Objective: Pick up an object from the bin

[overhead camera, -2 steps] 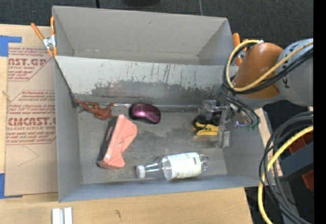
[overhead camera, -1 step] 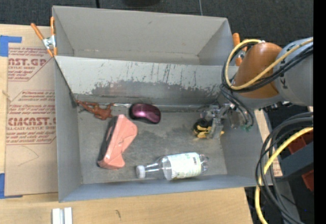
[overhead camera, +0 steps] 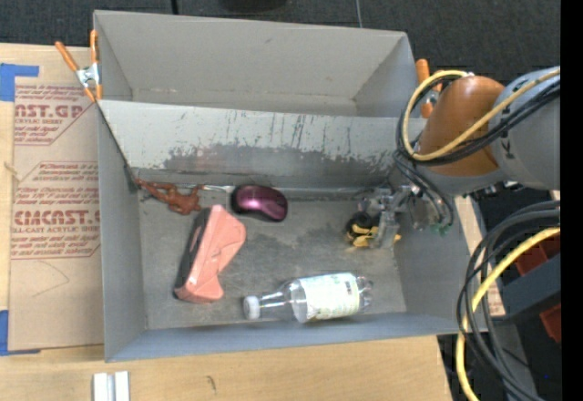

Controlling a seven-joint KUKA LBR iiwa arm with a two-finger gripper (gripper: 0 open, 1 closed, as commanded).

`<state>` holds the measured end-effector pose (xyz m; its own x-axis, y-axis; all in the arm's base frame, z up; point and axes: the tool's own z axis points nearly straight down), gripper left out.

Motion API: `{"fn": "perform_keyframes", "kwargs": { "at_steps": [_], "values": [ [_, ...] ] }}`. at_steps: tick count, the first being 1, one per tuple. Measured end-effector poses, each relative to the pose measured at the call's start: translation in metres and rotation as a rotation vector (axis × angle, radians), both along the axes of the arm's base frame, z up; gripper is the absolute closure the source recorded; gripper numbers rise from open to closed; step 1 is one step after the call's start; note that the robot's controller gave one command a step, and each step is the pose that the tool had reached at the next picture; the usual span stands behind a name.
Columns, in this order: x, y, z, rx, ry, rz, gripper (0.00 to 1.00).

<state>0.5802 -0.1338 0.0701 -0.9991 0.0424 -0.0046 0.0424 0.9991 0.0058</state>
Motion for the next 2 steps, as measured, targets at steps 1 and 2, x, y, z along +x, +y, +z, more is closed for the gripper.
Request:
{"fn": "perform_keyframes", "kwargs": {
  "at_steps": [1,2],
  "values": [
    [-0.001,0.000,0.005,-0.001,0.003,0.001,1.00],
    [-0.003,0.001,0.018,0.000,0.011,0.000,1.00]
  ]
}}
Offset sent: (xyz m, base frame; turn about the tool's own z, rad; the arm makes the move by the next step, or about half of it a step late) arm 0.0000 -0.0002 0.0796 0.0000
